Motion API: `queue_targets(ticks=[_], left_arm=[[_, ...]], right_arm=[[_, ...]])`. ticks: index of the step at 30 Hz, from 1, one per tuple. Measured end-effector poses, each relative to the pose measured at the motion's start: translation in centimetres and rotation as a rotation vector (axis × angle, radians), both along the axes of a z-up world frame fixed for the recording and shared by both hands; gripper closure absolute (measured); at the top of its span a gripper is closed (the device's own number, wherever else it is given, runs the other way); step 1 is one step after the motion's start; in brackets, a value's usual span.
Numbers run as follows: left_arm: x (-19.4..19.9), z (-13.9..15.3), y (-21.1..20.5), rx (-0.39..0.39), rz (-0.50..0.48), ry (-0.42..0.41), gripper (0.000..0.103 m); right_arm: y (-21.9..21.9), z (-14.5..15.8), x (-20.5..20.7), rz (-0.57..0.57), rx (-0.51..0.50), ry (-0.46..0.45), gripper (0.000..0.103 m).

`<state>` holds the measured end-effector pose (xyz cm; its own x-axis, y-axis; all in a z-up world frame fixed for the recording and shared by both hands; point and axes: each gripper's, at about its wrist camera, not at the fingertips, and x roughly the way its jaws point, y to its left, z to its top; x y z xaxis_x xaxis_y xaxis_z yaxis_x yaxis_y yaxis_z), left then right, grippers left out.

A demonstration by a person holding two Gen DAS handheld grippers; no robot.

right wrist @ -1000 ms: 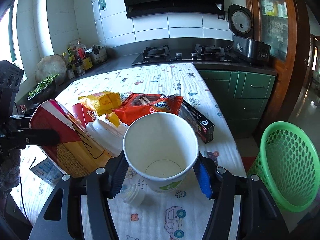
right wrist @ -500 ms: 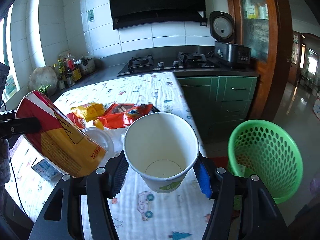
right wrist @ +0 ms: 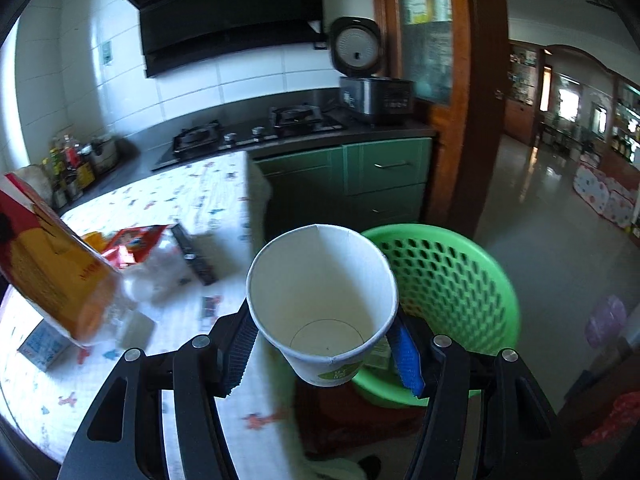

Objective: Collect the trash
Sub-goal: 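Carry the paper cup and juice bottle to the green basket and release both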

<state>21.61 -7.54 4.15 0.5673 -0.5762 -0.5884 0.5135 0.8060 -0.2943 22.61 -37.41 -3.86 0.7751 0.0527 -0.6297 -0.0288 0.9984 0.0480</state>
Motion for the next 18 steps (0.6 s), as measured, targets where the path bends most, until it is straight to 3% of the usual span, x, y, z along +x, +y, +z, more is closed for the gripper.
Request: queue_targets(ticks=[14,18], left_arm=[[6.1,0.7,-9.3,-0.004,-0.084,0.024,0.028],[7.8,0.4,-12.2,0.009,-0.098,0.030,0.028]], right_arm=[[-9.6,-6.5,4.7,-0.150,0.055,0.117,0.043],[-10.9,-7.5,5.4,-0.170,0.069,0.119,0.031]])
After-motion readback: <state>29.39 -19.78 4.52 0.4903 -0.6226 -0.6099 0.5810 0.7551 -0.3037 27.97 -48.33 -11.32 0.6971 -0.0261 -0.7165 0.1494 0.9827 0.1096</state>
